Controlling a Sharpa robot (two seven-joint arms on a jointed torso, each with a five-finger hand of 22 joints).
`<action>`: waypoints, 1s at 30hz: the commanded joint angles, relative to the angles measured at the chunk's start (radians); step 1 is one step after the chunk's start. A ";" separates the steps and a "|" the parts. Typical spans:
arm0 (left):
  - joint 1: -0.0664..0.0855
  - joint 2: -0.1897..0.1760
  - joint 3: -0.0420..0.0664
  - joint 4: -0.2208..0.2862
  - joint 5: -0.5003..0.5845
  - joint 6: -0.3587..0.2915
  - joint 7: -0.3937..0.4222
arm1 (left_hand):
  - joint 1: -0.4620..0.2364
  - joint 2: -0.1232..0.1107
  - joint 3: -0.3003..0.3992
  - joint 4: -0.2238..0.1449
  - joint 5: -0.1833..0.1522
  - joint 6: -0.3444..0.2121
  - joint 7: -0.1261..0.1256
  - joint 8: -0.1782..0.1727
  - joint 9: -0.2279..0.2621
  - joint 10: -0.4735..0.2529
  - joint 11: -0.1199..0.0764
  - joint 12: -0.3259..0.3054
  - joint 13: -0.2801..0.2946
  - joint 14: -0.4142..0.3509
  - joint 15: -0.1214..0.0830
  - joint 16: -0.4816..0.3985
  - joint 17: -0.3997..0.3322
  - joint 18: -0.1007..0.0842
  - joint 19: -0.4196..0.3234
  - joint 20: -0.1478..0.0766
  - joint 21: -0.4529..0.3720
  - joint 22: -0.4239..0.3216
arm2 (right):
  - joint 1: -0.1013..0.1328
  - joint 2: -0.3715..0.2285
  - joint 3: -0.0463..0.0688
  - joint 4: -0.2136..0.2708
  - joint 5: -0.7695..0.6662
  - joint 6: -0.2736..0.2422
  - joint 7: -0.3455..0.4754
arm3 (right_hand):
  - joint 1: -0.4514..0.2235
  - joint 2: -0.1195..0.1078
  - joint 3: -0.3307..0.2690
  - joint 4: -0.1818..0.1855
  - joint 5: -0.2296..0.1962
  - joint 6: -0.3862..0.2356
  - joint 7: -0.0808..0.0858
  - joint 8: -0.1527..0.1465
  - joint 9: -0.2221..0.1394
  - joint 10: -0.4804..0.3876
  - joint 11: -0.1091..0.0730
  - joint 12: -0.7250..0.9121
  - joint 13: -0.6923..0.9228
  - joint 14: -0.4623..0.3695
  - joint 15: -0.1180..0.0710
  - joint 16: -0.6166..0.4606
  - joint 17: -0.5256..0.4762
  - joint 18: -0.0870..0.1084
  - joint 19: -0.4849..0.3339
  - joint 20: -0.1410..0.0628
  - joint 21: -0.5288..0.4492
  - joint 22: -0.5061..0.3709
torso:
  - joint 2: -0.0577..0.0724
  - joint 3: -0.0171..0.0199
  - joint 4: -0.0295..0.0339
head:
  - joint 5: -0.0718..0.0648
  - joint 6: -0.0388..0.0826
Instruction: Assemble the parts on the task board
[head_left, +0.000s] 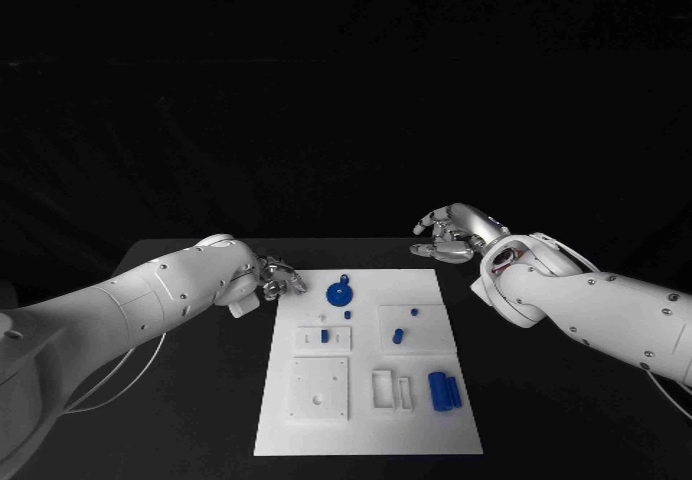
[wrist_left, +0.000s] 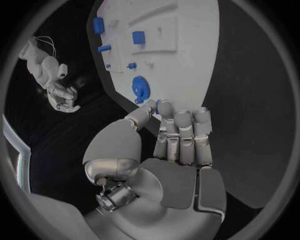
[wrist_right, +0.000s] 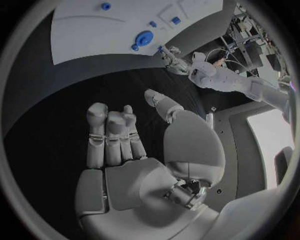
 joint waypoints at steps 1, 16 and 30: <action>0.010 -0.021 0.001 0.045 0.050 0.019 -0.003 | 0.011 0.025 0.007 0.001 0.002 0.012 0.005 0.006 -0.001 0.009 -0.001 0.007 -0.002 0.006 -0.013 0.006 -0.001 -0.018 0.006 -0.110 0.003 0.003 | 0.000 -0.002 0.000 0.001 -0.007 0.015 0.005 | 0.009 0.002 0.000 0.005 0.004 -0.003 0.006 0.002 -0.001 -0.008 0.002 0.006 -0.002 0.000 -0.001 -0.006 0.001 0.068 0.000 -0.005 -0.005 0.013 | -0.002 0.0001 0.0036 | 0.002 0.000; 0.023 -0.142 0.000 0.246 -0.107 0.208 0.004 | 0.007 0.034 0.026 -0.024 0.010 0.017 0.003 0.007 -0.004 0.011 -0.004 0.008 -0.002 0.009 -0.015 0.011 -0.001 -0.018 0.005 -0.112 0.006 0.007 | -0.001 -0.003 0.000 -0.004 -0.007 0.019 0.005 | 0.011 0.003 0.001 0.004 0.004 -0.003 0.006 0.002 -0.001 -0.008 0.002 0.007 -0.002 0.000 -0.001 -0.006 0.001 0.068 0.000 -0.005 -0.005 0.013 | -0.008 -0.0014 0.0079 | 0.005 -0.005; 0.022 -0.184 -0.027 0.387 -0.122 0.056 -0.069 | -0.032 0.028 0.087 -0.023 0.008 0.034 -0.004 0.015 -0.006 0.030 -0.011 0.018 -0.002 0.026 -0.021 0.022 -0.002 -0.018 0.022 -0.117 0.010 0.009 | -0.002 -0.008 0.000 0.000 -0.007 0.020 0.004 | 0.014 0.004 0.003 0.003 0.005 -0.003 0.006 0.002 -0.002 -0.008 0.002 0.007 -0.003 0.000 -0.001 -0.007 0.001 0.068 0.000 -0.005 -0.006 0.013 | -0.005 0.0005 0.0057 | 0.005 -0.016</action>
